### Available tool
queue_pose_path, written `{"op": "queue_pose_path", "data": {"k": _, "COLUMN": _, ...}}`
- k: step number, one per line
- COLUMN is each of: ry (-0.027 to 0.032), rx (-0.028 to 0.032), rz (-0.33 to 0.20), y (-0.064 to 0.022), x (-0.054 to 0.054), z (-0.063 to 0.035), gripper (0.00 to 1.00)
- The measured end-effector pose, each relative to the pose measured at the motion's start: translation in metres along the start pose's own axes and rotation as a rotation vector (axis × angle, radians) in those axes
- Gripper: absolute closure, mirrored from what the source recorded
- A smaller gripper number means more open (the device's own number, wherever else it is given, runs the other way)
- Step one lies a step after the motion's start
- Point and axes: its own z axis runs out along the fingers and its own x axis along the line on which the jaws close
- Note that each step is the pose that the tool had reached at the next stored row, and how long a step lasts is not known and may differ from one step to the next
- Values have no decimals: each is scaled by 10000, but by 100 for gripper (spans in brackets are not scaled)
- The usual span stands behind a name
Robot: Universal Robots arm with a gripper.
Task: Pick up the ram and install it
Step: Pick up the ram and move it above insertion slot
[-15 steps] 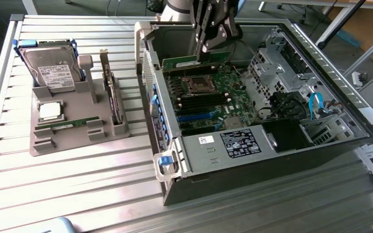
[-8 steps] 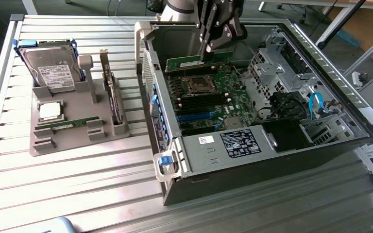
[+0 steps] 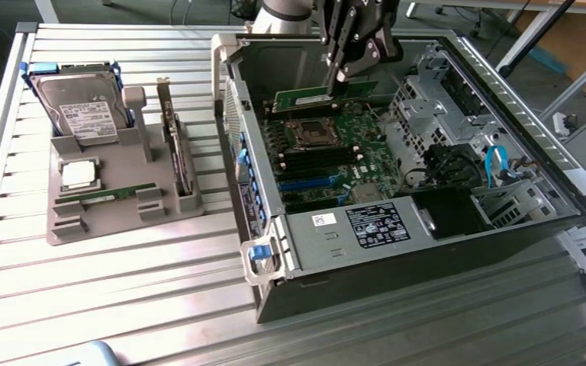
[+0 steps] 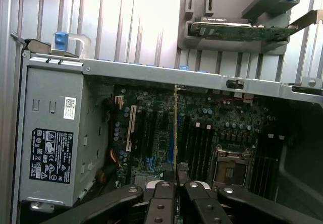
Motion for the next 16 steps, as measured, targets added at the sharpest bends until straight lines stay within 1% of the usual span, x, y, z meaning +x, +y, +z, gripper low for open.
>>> {"op": "queue_pose_path", "data": {"k": 16, "ry": 4, "rx": 0, "rz": 0, "y": -162, "x": 21, "z": 3, "gripper": 87}}
